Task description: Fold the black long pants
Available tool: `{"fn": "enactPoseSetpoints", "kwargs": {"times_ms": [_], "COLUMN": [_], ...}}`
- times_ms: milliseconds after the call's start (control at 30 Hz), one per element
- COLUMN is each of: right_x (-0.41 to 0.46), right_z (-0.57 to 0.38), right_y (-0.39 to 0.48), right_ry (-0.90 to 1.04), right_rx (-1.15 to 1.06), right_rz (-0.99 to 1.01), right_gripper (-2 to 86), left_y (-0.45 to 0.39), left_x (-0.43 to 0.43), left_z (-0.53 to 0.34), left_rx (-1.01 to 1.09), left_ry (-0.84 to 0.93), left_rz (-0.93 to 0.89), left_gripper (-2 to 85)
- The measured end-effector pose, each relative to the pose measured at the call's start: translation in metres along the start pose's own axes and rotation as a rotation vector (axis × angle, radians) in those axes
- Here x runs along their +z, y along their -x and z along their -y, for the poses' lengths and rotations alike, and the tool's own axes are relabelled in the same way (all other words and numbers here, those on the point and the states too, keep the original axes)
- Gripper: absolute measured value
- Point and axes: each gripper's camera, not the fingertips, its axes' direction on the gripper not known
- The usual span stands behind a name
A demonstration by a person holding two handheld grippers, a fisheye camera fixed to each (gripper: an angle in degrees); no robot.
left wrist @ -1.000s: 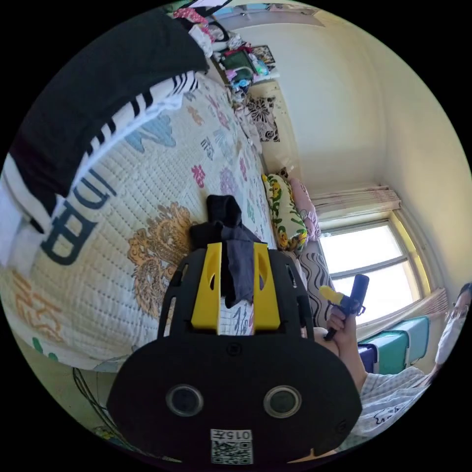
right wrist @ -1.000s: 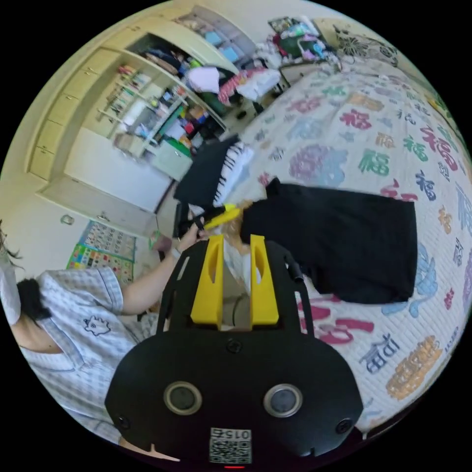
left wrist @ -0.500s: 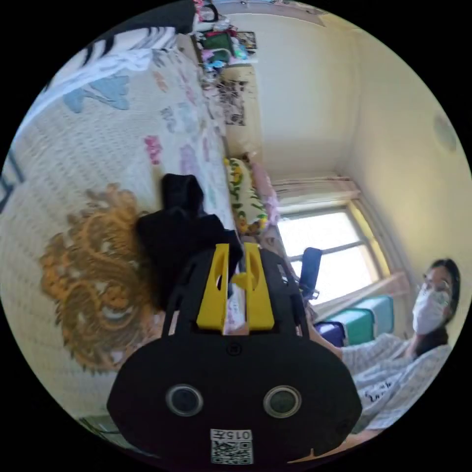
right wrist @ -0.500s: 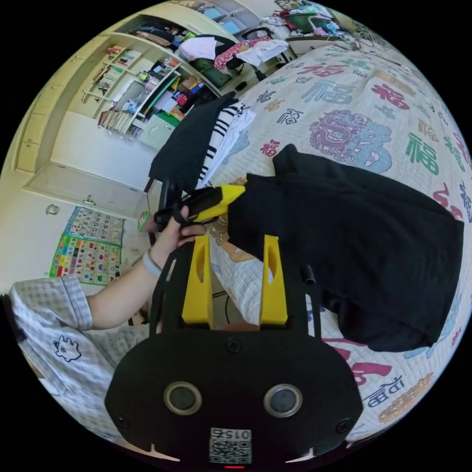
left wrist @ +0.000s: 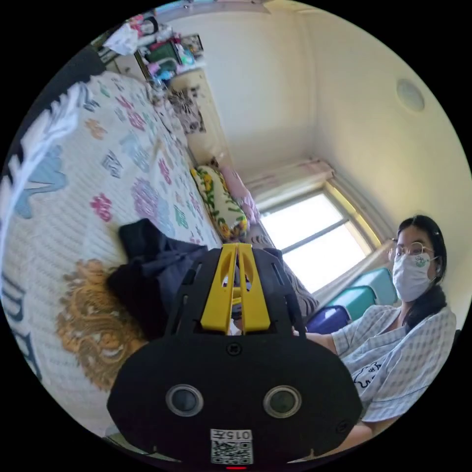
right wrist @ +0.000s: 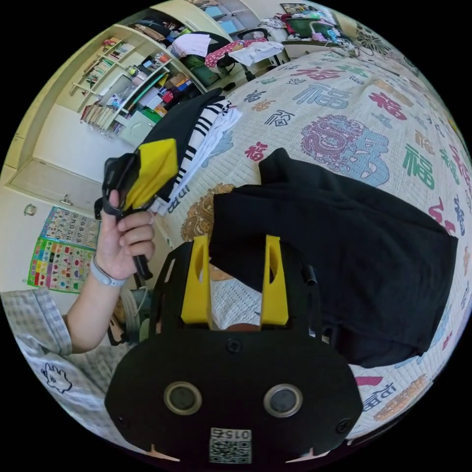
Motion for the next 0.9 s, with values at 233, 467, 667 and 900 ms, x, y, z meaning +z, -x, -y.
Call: {"fn": "enactPoseSetpoints", "kwargs": {"times_ms": [233, 467, 667, 900], "right_x": [0.013, -0.1, -0.205, -0.255], "right_z": [0.027, 0.007, -0.025, -0.04], "right_y": [0.004, -0.073, -0.126, -0.14], "right_ry": [0.113, -0.038, -0.148, -0.171], "right_rx": [0.039, 0.165, 0.188, 0.166], "right_rz": [-0.22, 0.224, 0.437, 0.618], "right_gripper": [12.4, 5.2, 5.3, 5.1], "left_y": [0.004, 0.011, 0.016, 0.015], "left_x": [-0.051, -0.03, 0.016, 0.051], "left_z": [-0.016, -0.02, -0.006, -0.002], "left_rx": [-0.132, -0.211, -0.232, -0.272], "left_ry": [-0.015, 0.057, 0.043, 0.069], "left_rz": [0.243, 0.267, 0.114, 0.098], "left_gripper": [6.1, 11.1, 14.1, 13.4]}}
